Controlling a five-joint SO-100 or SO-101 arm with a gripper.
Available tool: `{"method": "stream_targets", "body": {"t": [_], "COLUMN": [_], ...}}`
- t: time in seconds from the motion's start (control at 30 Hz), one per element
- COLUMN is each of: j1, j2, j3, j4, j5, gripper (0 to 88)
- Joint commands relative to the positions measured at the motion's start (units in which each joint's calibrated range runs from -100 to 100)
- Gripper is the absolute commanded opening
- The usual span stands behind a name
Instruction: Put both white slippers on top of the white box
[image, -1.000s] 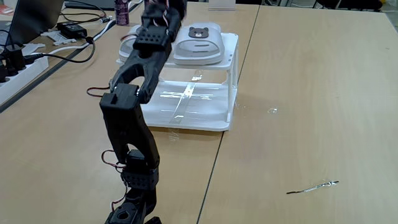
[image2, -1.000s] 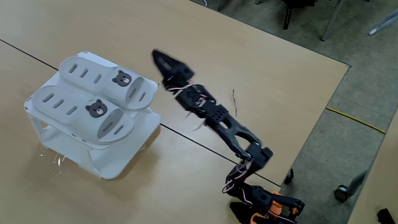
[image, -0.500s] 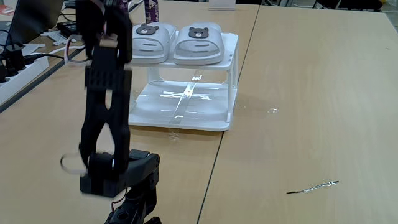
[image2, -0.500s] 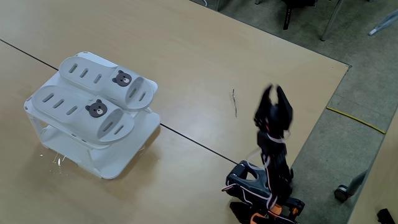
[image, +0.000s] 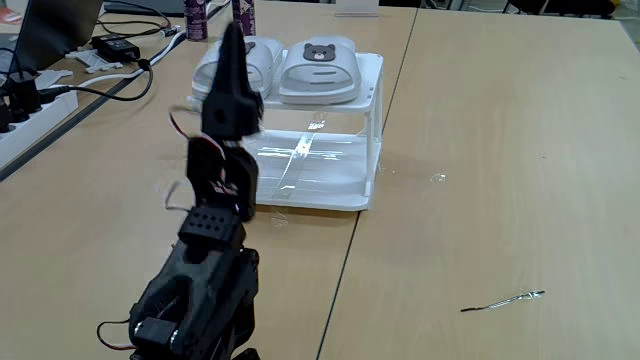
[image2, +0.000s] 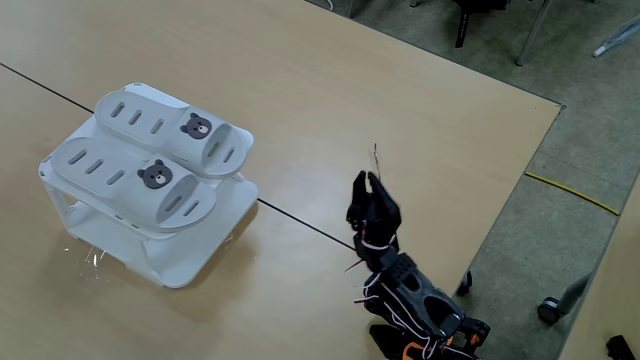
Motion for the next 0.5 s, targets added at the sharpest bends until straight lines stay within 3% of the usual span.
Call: {"method": "stream_targets", "body": {"t": [0.0, 0.3, 0.4, 0.47], "j1": [0.16, -0.17, -6.34, -11.44], "j2": [0.10, 0.10, 0.10, 0.10], "j3": [3.32, 3.32, 3.32, 3.23], "j4": [-12.60, -40.29, -49.87, -49.87], "j5": [0.42, 0.42, 0.42, 0.42], "gripper": [0.7, 0.7, 0.7, 0.7]}}
